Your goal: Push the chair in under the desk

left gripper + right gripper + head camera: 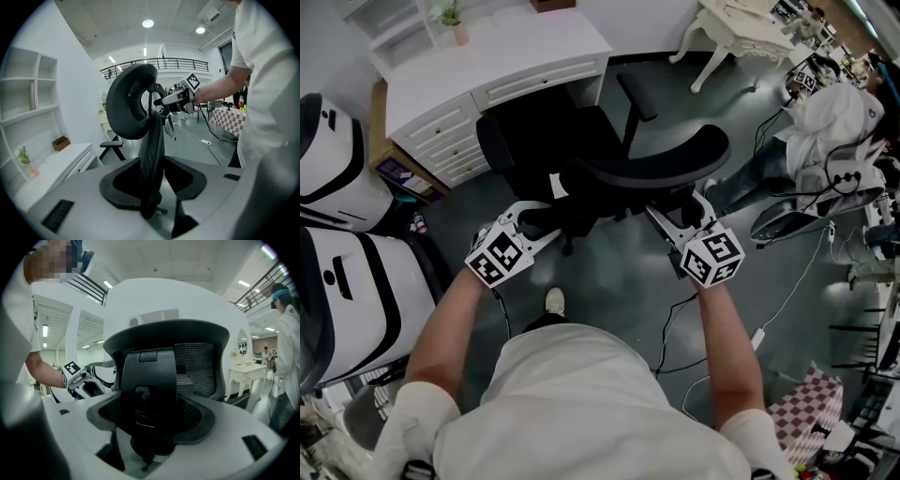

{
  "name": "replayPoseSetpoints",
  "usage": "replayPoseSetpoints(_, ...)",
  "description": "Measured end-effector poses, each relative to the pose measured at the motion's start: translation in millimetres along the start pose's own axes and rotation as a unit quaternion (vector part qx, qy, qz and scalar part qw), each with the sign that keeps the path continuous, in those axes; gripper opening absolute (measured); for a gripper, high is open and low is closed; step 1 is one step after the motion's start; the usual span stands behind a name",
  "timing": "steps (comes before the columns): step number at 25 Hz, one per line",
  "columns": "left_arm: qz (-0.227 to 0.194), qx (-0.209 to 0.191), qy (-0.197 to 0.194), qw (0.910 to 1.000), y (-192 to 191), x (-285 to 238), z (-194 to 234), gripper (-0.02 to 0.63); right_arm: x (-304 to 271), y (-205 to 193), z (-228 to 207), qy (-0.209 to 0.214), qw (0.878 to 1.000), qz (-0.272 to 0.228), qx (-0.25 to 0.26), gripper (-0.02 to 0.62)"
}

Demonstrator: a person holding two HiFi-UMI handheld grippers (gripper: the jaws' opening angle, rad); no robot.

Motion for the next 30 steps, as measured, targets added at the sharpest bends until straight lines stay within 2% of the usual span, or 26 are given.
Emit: replayPoseSetpoints(30,-0.012,0.030,0.021,0.9993,-27,-11,89,0.179,-86,23,-27,0.001,1.000,-0.005,-0.002,0.325)
Point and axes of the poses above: the fingertips, and each gripper's own axes: x backward along the fingers, z to its left, y out of its top, the point moved 7 cm from there along x, backward along the fingers, and after that the axes turned 11 degrees about y, right-handed, at the moved point
